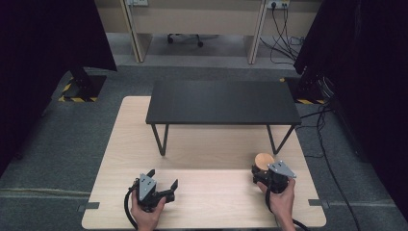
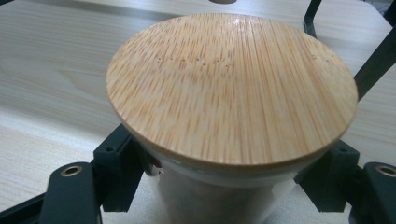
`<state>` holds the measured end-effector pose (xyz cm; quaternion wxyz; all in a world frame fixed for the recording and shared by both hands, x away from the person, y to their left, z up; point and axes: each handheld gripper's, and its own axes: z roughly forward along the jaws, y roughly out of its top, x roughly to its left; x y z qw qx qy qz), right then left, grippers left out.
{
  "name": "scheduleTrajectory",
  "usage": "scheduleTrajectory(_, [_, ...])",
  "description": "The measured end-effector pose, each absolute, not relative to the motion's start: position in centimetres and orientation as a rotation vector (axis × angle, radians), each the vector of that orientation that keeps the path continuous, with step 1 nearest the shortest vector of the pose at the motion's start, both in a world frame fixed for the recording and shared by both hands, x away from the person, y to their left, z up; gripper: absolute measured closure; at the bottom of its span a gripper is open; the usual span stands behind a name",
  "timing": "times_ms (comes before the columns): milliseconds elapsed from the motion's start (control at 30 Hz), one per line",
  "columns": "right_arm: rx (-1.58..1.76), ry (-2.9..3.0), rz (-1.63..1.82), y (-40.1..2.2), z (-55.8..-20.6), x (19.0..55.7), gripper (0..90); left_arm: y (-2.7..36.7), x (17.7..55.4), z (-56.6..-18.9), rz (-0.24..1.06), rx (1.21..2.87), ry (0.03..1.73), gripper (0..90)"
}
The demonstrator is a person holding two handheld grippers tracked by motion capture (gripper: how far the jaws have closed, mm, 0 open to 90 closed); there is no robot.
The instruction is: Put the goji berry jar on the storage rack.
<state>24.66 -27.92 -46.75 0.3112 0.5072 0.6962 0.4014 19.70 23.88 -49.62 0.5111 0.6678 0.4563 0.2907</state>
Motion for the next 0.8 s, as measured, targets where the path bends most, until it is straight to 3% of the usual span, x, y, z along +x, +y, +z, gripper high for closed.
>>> scheduleTrajectory(333, [1.285, 1.817, 1.107, -27.8, -45.2, 22.3, 26.1, 23.9, 19.7, -49.6, 0.701, 1.608, 1.097, 2.4])
scheduleTrajectory(800, [1.223, 1.743, 1.167, -26.2, -38.7, 19.3, 26.2, 23.9, 19.7, -49.6, 0.699, 1.608, 1.097, 2.4])
